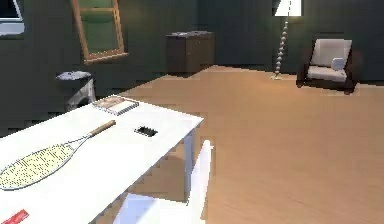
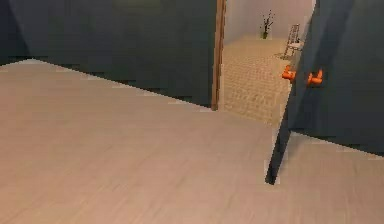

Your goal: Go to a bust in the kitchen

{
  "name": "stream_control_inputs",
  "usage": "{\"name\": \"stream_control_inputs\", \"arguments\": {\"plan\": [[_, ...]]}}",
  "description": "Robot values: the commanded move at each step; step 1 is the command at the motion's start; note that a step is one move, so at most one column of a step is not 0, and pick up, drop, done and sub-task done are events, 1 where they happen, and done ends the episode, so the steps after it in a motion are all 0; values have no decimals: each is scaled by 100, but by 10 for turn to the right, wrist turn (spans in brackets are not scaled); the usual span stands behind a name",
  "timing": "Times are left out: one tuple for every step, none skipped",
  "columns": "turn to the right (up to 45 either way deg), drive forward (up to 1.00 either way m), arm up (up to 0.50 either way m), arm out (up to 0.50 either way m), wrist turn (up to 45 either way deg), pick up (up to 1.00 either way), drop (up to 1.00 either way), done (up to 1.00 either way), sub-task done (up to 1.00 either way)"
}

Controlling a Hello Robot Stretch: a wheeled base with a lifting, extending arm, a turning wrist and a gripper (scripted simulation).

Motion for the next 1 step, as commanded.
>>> {"name": "stream_control_inputs", "arguments": {"plan": [[450,0,0,0,0,0,0,0,0]]}}
